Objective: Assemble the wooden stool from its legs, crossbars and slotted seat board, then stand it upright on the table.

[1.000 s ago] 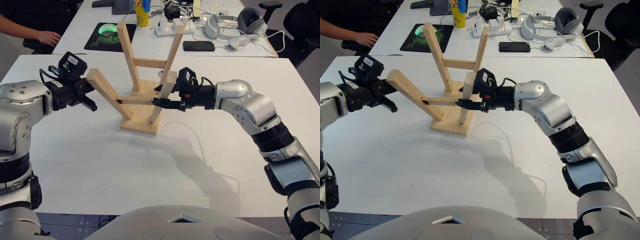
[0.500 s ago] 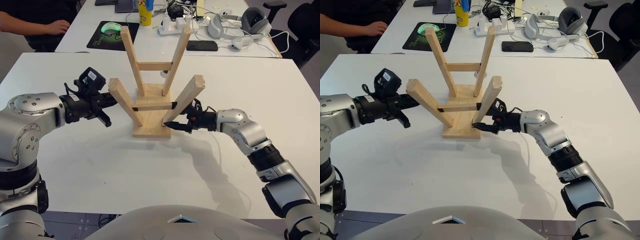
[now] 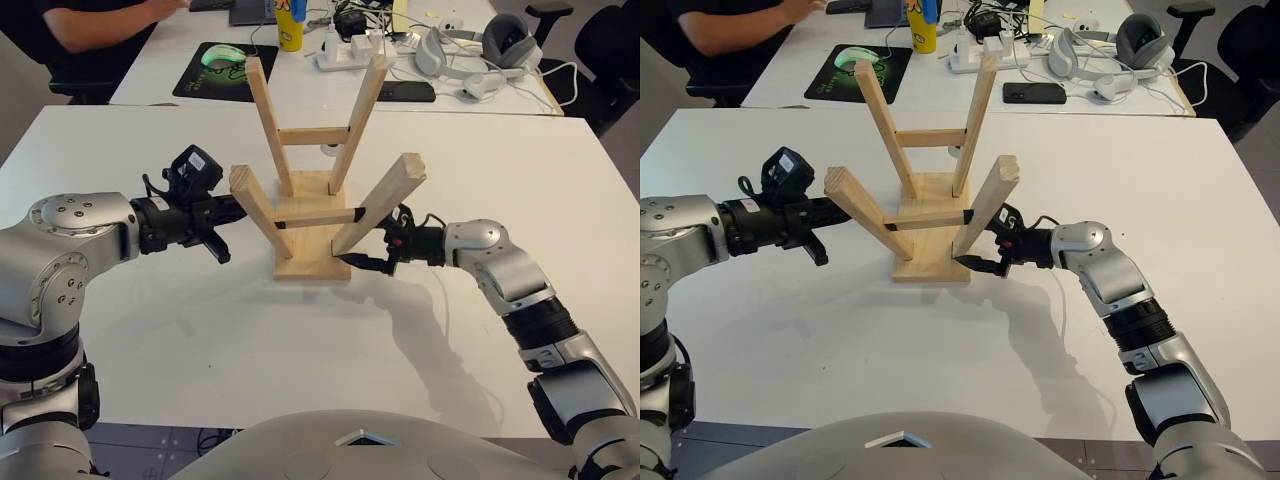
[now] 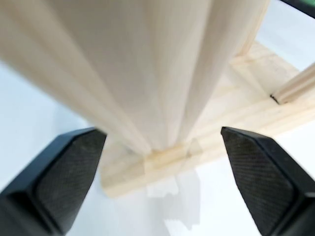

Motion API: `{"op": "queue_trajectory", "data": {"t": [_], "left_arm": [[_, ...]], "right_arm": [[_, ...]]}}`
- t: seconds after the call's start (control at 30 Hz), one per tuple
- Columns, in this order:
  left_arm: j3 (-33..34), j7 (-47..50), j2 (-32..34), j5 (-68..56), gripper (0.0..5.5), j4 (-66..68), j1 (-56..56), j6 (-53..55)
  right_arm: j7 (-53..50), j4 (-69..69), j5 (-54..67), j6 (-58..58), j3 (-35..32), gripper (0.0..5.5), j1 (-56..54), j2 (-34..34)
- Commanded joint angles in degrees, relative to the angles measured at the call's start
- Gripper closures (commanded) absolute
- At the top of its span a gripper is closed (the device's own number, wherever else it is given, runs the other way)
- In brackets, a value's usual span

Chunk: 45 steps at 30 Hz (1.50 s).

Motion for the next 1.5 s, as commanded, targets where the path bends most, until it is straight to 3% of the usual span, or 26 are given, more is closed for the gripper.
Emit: {"op": "queue_trajectory", "data": {"t": [0.03, 0.23, 0.47, 0.73, 0.9, 1.07, 1.2, 1.5], "left_arm": [[-3.3, -2.9, -3.0, -6.1, 5.50, -2.3, -1.9, -0.6], [-3.4, -1.5, -3.0, -7.9, 5.50, -2.8, -1.2, -0.3], [-4.7, -0.8, -1.3, -7.9, 5.50, -1.6, -1.6, -2.3], [-5.9, -0.3, -0.2, -7.5, 5.50, -0.3, -2.3, -4.7], [-6.4, 0.1, 0.4, -7.1, 5.50, -0.2, -0.9, -5.8], [-6.2, 0.4, 0.3, -4.9, 5.50, 3.2, -1.0, -9.6], [-6.5, 2.6, -1.8, 1.3, 5.50, 11.1, -0.6, -18.7], [-6.9, 5.2, -5.6, 5.6, 5.50, 13.8, -0.2, -25.6]], "right_arm": [[-2.1, 2.0, -5.2, -3.9, -0.5, 1.23, 4.0, -0.9], [-3.1, 0.2, 0.5, -4.1, -11.0, 1.23, 9.2, -0.7], [-5.2, 0.2, 2.4, -2.5, -15.9, 1.23, 10.5, 1.8], [-8.0, 1.5, -2.2, -2.4, -19.4, 1.23, 21.0, -2.6], [-7.8, -1.2, 4.2, -0.3, -25.8, 1.23, 22.3, -1.0], [-11.6, 0.7, 7.7, -0.9, -34.3, 1.94, 18.2, -0.2], [-16.9, -1.2, 13.1, 1.6, -40.4, 2.58, 9.7, 0.9], [-26.2, -10.7, 27.5, 14.0, -42.2, 4.00, -8.4, 4.1]]}}
